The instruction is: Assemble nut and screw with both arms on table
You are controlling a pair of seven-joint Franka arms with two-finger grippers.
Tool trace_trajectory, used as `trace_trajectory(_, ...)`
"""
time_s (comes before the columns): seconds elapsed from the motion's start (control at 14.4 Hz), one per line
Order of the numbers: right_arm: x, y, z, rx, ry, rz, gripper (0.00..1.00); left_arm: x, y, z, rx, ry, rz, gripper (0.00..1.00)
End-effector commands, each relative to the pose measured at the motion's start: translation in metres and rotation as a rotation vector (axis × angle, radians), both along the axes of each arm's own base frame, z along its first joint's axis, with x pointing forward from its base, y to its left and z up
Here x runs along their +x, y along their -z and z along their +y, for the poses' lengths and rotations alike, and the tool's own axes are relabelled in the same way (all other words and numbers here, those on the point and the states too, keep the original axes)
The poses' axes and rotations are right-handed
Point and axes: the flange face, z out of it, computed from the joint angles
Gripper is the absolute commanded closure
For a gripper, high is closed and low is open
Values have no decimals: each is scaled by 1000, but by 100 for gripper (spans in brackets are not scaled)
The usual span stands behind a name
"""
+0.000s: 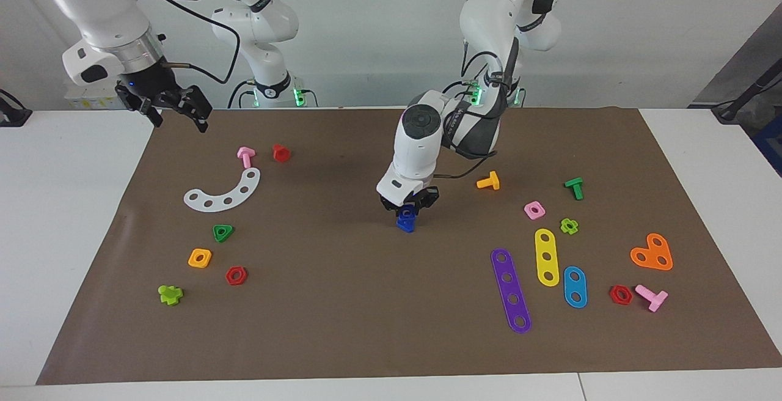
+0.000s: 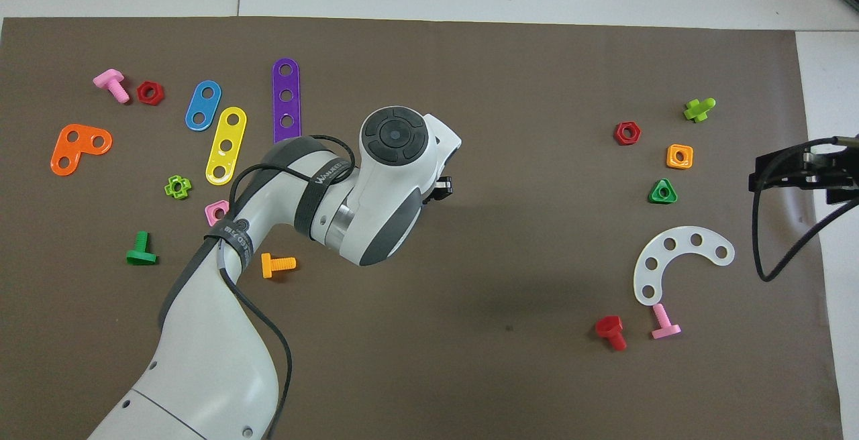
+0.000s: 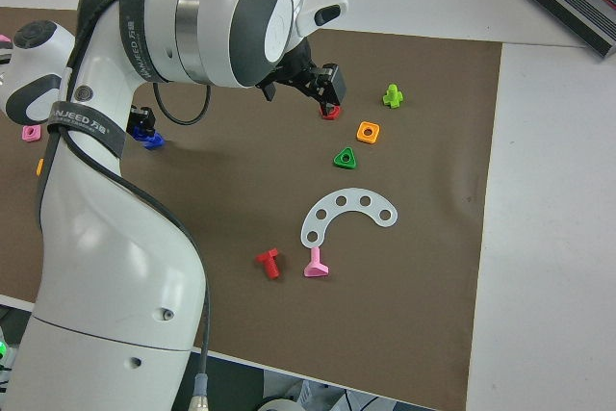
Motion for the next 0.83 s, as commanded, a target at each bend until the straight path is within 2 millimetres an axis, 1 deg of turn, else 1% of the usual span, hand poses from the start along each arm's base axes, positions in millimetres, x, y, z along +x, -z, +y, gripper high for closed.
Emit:
trace_trajectory(0.0,-4,-3,0,23,-16,-7,0,-4,6,0,-12,-1,-1,90)
trace_trajectory(0.42,-4,-3,0,23,-16,-7,0,-10,16,0,-14,2,-9,89)
trace_trajectory(0.48,-4,-3,-1,23,-16,-7,0,-10,17,0,-17,2,-14,87)
trace_trajectory(0.62,-4,-3,0,23,-16,-7,0,-9,17,0,-20,1,-17,68)
trace_trajectory(0.69,-4,-3,-1,23,-15,-7,0,-9,16,0,-21,1,-19,53)
trace_trajectory(0.76,-4,-3,-1,23,-15,-7,0,-9,16,-1,-23,0,-21,44)
